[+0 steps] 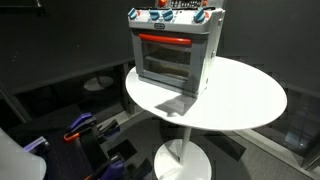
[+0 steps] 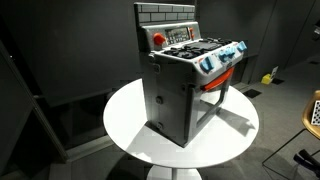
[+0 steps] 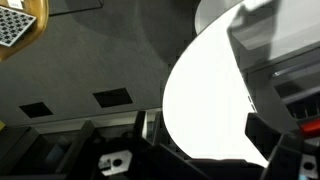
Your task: Press the orange button on the stove
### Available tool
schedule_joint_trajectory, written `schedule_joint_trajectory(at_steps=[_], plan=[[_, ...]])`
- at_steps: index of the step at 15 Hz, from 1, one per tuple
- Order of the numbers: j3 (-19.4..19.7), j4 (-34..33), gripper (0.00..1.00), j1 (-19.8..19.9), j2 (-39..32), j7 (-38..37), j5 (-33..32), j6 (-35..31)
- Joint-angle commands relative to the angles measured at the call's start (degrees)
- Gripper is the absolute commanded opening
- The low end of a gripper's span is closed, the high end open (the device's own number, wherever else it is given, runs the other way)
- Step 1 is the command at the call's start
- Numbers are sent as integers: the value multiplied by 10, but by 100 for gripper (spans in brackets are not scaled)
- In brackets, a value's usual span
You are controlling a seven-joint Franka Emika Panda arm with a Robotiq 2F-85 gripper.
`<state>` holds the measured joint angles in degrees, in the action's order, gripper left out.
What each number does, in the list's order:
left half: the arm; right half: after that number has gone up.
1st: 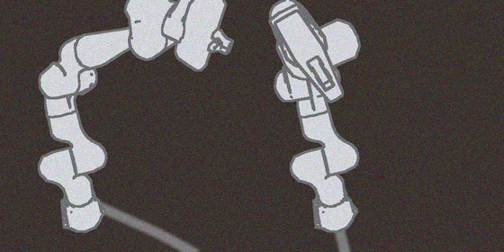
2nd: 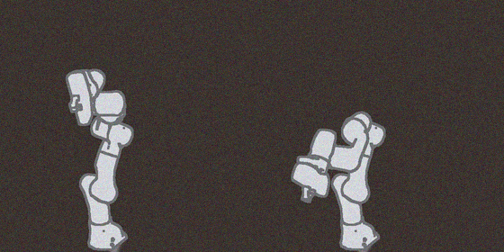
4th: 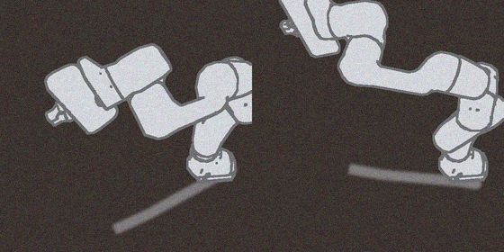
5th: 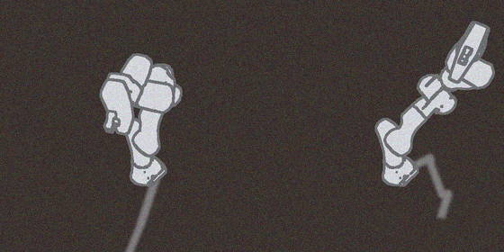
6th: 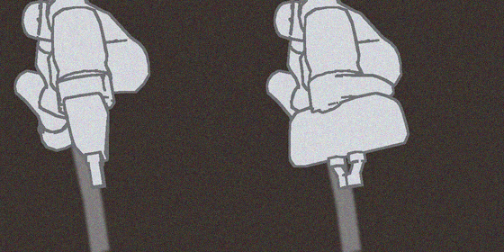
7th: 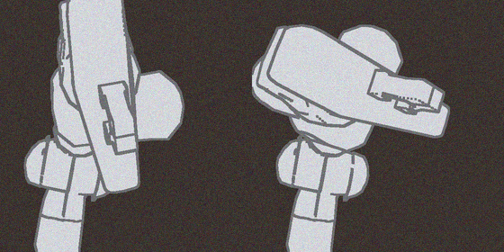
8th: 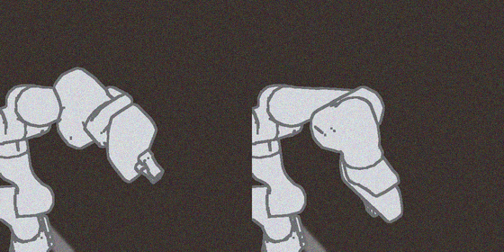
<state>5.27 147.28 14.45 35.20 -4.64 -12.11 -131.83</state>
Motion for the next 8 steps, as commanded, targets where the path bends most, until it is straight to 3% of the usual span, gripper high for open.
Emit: schedule_joint_trajectory(at_steps=[1, 8], plan=[[7, -60, 100, -30, -72, -5, 48, -42], [6, -135, 100, -92, -183, 21, 139, -132]])
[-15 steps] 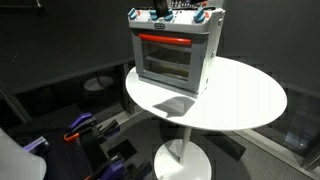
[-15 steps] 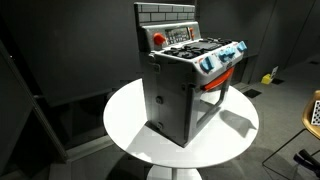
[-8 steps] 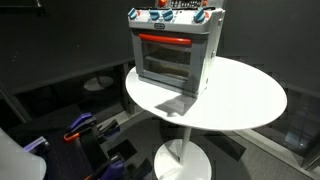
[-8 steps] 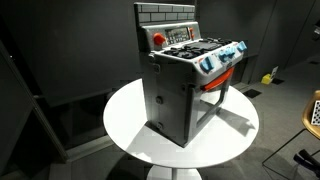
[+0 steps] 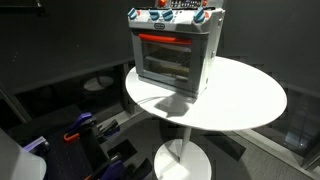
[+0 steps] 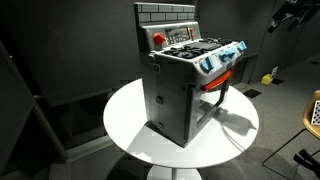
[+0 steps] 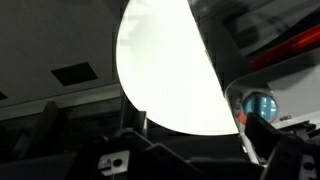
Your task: Press the orange button on the stove
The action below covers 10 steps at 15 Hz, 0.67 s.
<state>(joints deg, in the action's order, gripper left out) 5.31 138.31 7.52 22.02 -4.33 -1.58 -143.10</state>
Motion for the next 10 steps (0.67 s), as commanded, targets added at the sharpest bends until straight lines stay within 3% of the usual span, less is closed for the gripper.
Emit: schedule_joint_trajectory(at_steps=[1, 8, 9, 10], plan=[[4, -57, 100, -30, -67, 21, 43, -30], [-11, -141, 100, -53, -159, 15, 57, -46], [-13, -107, 100, -50, -133, 7, 52, -51], [-14, -113, 100, -50, -141, 7, 52, -51]])
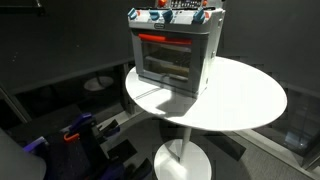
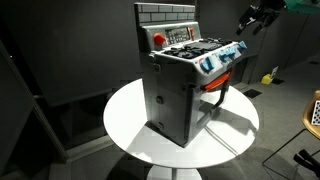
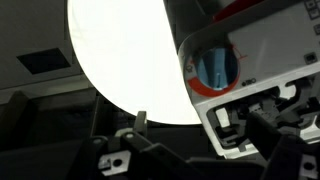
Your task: Press the orange button on the stove
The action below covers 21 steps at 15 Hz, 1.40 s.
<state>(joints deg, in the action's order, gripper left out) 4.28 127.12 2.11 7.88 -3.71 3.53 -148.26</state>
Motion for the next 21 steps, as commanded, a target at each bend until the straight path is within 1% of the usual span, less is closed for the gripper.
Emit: schedule_joint_trajectory(at_steps=[1, 6, 8, 13, 18, 21], plan=[[-4, 0, 100, 4, -2, 1, 1, 1], [-4, 2, 100, 5, 0, 1, 1, 1], [-4, 2, 100, 5, -2, 7, -3, -19], [-5, -12, 100, -6, -24, 30, 22, -69], [-10, -43, 100, -24, -67, 81, 74, -109], [-10, -75, 100, -34, -97, 117, 108, -118]])
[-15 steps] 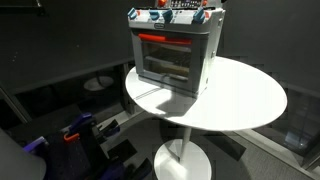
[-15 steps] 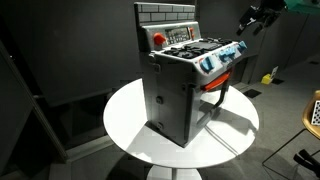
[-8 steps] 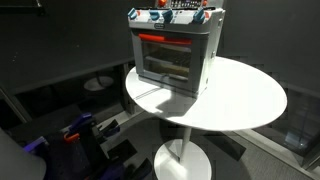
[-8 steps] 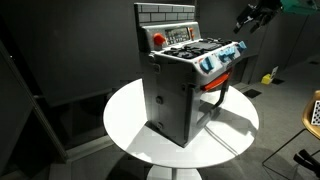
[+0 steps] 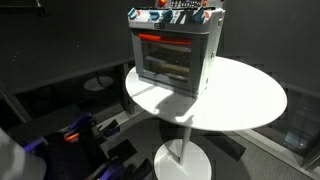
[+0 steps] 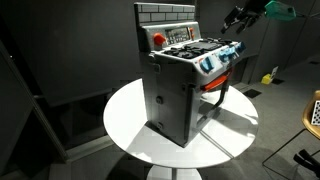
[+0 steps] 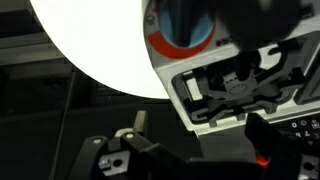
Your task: Press the orange button on the stove
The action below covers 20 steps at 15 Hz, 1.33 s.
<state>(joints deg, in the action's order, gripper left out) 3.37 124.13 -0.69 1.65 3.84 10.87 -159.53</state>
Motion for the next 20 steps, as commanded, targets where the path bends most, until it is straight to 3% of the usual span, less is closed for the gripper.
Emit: schedule_joint_trajectory(at_steps=[1, 9, 20], plan=[[-2, -57, 100, -6, -44, 50, 41, -7], [-15, -151, 100, -2, -117, 89, 83, 2], [-49, -223, 100, 6, -186, 118, 118, 5]])
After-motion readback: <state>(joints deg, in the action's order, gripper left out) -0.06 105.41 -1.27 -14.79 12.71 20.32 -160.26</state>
